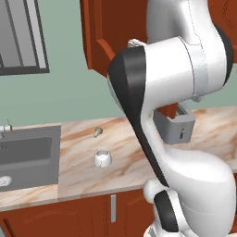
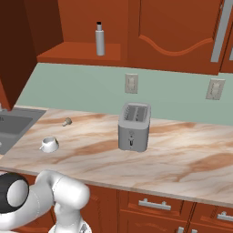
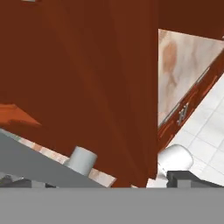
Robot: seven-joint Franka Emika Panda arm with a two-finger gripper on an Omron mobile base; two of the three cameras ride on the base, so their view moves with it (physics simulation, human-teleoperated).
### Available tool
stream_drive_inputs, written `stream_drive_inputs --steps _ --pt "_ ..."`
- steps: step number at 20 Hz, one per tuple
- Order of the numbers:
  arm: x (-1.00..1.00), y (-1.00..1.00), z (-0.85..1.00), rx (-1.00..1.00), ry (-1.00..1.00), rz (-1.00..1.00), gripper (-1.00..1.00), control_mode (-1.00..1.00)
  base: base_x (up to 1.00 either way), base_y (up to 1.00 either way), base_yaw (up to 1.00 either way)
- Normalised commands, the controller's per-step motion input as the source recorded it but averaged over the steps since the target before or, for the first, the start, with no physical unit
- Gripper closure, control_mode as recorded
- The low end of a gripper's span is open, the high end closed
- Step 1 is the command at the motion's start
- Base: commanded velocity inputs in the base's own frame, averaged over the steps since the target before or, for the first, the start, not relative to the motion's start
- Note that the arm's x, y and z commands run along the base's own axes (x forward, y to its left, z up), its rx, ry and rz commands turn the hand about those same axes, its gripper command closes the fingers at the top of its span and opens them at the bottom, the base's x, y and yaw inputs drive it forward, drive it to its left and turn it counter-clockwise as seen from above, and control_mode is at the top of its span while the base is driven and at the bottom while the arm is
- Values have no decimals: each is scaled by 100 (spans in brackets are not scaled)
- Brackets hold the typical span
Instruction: Open the cabinet. Pick the soap dispenser and place it next to the sink. Then close the cabinet.
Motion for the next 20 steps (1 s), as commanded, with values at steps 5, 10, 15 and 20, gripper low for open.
stream_drive_inputs --steps 5,10,15,20 --pt "-37 -25 -18 6 0 25 -100 -100 0 0 0" --pt "-48 -26 -31 2 0 28 -100 -100 0 0 0" --pt "-47 -27 -29 1 0 28 -100 -100 0 0 0" --pt "-28 -53 -3 6 0 26 -100 -100 0 0 0"
